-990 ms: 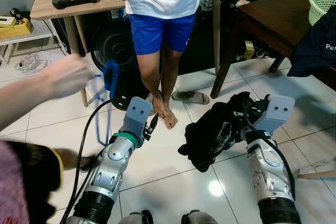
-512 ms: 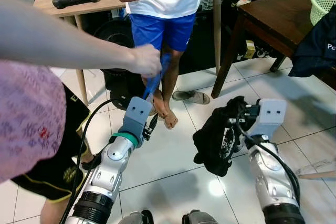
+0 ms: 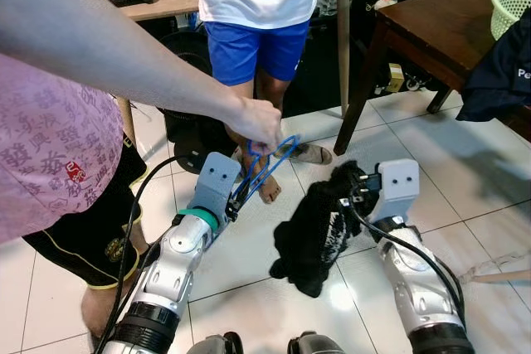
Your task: Hang hanger
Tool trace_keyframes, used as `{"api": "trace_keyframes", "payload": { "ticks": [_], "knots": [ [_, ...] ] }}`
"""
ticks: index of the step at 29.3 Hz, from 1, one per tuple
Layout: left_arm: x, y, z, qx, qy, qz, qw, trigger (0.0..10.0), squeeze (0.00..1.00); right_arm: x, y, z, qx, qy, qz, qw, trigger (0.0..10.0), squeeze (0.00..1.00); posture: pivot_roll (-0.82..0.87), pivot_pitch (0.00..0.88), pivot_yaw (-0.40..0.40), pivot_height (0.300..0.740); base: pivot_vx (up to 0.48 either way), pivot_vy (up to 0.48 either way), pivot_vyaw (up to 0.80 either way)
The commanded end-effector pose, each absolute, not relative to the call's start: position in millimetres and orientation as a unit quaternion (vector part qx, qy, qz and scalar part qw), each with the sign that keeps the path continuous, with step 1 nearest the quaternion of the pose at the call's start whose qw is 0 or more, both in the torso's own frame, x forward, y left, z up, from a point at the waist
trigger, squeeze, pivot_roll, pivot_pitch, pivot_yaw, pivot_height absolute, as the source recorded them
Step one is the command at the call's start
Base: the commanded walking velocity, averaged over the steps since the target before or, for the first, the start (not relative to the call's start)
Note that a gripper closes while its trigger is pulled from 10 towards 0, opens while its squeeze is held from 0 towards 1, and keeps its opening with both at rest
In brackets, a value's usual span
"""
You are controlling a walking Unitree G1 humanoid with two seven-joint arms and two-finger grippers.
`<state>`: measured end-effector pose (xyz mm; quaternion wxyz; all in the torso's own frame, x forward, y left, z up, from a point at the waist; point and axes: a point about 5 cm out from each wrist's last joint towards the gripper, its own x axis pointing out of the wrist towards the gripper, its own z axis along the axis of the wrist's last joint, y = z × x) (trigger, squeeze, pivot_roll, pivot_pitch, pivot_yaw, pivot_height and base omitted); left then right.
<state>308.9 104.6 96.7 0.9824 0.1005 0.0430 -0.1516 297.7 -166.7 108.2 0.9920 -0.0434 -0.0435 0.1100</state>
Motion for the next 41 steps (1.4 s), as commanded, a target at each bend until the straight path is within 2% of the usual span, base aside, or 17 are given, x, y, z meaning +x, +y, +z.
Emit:
{"api": "trace_keyframes", "payload": {
  "ticks": [1,12,16,17,19,25,30,37,41],
  "knots": [
    [307.0,105.4,94.4,0.106,0.048,-0.152,0.981,10.0,0.0,296.7,-162.2,119.2,-0.063,-0.066,0.125,0.988,10.0,0.0,-0.1,0.068,0.1,0.74,0.0,0.0,0.0],
    [307.0,104.0,94.7,0.106,0.048,-0.155,0.981,10.0,0.0,300.1,-162.9,131.2,-0.061,-0.087,0.116,0.988,10.0,0.0,-0.1,0.07,0.103,0.74,0.0,0.0,0.0],
    [307.4,103.8,94.9,0.106,0.048,-0.154,0.981,10.0,0.0,301.2,-167.4,123.5,-0.067,-0.071,0.109,0.989,10.0,0.0,-0.1,0.072,0.099,0.74,0.0,0.0,0.0],
    [307.2,102.9,94.9,0.104,0.048,-0.154,0.981,10.0,0.0,299.3,-178.1,102.2,-0.091,-0.029,0.095,0.991,10.0,0.0,-0.1,0.072,0.099,0.74,0.0,0.0,0.0],
    [307.1,102.5,95.0,0.104,0.048,-0.154,0.981,10.0,0.0,297.8,-183.0,94.5,-0.104,-0.014,0.087,0.991,10.0,0.0,-0.1,0.073,0.099,0.74,0.0,0.0,0.0],
    [306.9,103.2,94.5,0.104,0.049,-0.155,0.981,10.0,0.0,298.3,-188.0,95.3,-0.124,-0.016,0.077,0.989,10.0,0.0,-0.1,0.073,0.102,0.74,0.0,0.0,0.0],
    [308.0,102.9,95.5,0.105,0.047,-0.156,0.981,10.0,0.0,302.3,-184.2,108.9,-0.171,-0.041,0.101,0.979,10.0,0.0,-0.1,0.072,0.104,0.74,0.0,0.0,0.0],
    [307.9,101.9,95.5,0.105,0.047,-0.157,0.981,10.0,0.0,303.1,-181.3,116.9,-0.168,-0.059,0.137,0.974,10.0,0.0,-0.1,0.074,0.103,0.74,0.0,0.0,0.0],
    [307.8,101.4,95.4,0.105,0.048,-0.157,0.981,10.0,0.0,302.4,-179.0,116.2,-0.203,-0.062,0.162,0.964,10.0,0.0,-0.1,0.073,0.104,0.74,0.0,0.0,0.0]
  ]
}}
